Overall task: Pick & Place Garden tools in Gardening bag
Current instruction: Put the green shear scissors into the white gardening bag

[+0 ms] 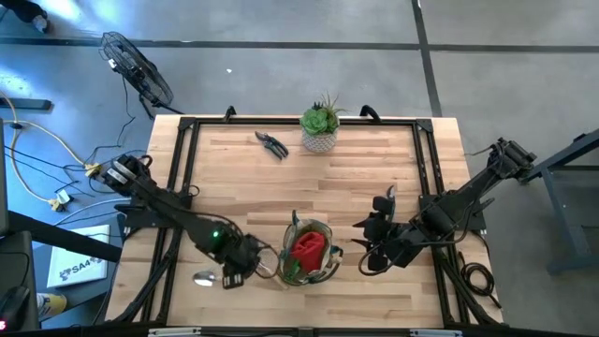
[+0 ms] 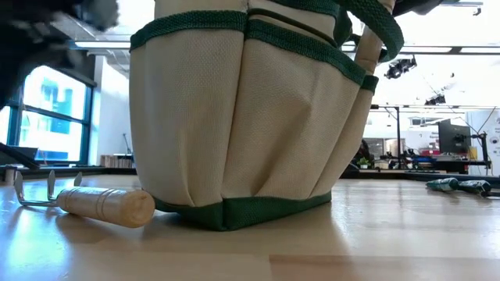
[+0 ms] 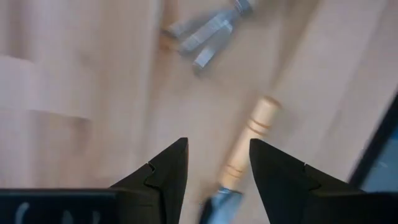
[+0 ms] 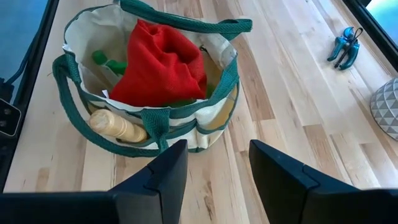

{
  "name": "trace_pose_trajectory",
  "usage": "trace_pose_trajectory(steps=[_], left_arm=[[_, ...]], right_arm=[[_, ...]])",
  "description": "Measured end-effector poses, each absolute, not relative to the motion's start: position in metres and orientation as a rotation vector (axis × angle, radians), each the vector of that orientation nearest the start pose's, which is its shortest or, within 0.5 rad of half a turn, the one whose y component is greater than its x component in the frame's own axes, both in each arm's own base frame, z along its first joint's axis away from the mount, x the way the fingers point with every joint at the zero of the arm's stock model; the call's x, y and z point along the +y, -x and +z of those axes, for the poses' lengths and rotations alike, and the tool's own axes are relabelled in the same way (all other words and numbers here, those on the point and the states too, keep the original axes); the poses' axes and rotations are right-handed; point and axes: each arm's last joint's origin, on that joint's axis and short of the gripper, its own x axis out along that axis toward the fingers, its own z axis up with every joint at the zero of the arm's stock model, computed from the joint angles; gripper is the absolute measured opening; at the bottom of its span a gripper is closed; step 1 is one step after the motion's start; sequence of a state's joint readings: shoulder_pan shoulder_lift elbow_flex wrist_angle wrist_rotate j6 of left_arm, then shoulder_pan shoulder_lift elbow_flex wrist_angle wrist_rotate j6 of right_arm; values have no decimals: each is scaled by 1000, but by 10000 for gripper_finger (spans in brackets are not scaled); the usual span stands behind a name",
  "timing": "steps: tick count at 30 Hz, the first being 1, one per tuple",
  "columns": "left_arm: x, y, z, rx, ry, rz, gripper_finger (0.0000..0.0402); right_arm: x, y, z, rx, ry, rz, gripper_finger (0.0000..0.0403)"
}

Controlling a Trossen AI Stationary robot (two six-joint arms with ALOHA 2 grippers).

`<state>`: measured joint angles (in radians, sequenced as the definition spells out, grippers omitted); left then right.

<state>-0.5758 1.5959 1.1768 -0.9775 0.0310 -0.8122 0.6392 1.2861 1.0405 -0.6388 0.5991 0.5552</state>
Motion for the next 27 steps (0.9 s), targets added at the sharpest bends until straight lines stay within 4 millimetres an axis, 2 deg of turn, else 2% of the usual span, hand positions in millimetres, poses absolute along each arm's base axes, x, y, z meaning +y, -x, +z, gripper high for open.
trace_pose_trajectory(steps=[4,9,13,16,18,21,27], left_arm=[[-138,-256,253,1379,121,185,166],[-107,-264,283,1281,-274,344,166],[-81,-273,289,1291,-605,348,166],[-53,-281,283,1367,-731,296,166],[-29,-287,276,1413,-725,253,166],[18,-295,264,1436,-622,228,166],[115,-292,243,1290,-347,286,166]], right_arm=[[140,-215,285,695,-17,-159,165],[140,-215,285,695,-17,-159,165],[140,-215,285,695,-17,-158,165],[140,-215,284,702,-21,-148,165],[140,-215,284,710,-29,-135,165],[141,-215,284,715,-34,-127,165],[141,-216,284,714,-43,-116,165]])
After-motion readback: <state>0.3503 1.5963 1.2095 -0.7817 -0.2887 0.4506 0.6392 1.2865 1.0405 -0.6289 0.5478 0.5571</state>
